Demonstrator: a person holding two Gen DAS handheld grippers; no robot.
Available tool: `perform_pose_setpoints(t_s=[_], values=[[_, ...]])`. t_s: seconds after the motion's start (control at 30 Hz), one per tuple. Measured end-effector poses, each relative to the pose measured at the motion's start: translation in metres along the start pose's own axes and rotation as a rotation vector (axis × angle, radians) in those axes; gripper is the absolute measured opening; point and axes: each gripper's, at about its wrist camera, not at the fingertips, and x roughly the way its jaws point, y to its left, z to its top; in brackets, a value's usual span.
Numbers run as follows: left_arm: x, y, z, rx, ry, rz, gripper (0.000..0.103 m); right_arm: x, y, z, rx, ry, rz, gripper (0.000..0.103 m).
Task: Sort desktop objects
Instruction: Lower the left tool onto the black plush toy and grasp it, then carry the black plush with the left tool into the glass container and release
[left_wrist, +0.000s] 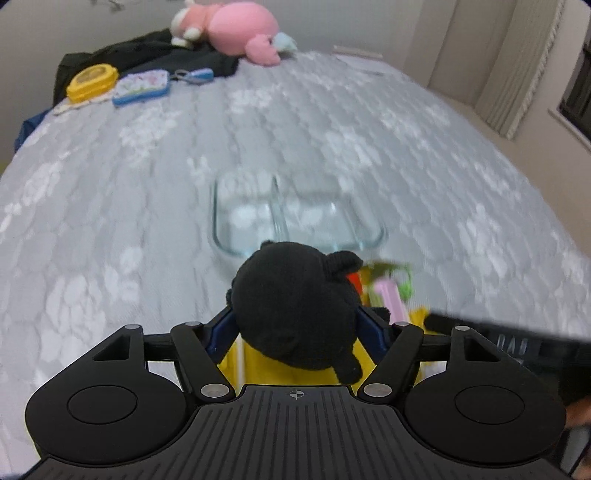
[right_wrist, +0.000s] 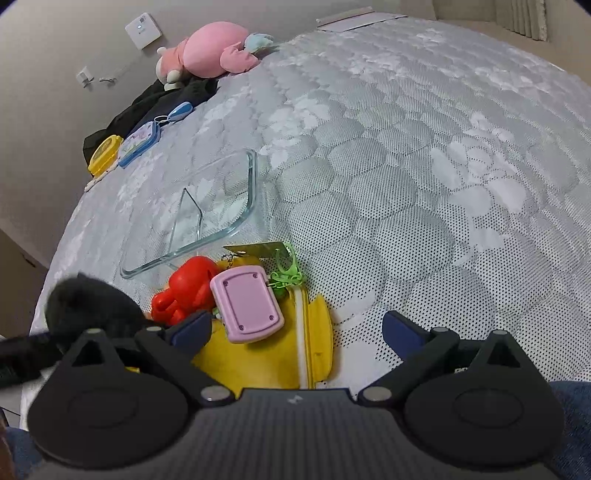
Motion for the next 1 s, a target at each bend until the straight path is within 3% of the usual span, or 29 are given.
perform_pose_setpoints(t_s=[0.27,0.53,0.73,0.87,0.93,1.0], values=[[-0.001,0.013,0.064,0.078,-0.131,0.067,0.071,0.007,-0.003,0.001,0.016,0.032,0.010,0.100],[0.038,0.018,0.110,0.080,-0.141,-0.012,0.071,0.010,-0.002,0.001,0.008,0.047,0.009,0.100],[0.083,0.018,0.096,0.179,-0.008,0.011,0.071,0.013,-0.002,0.002,0.011,0.060,0.014,0.100],[0.097,0.017,0.076,0.256,0.019,0.029,0.072,0.015,-0.002,0.001,0.009,0.074,0.013,0.100],[0.097,0.017,0.072,0.286,0.007,0.046,0.077,0.017,-0.001,0.001,0.004,0.082,0.014,0.100],[0.091,0.019,0.075,0.311,-0.015,0.066,0.090,0.018,0.001,0.001,-0.005,0.087,0.013,0.100]])
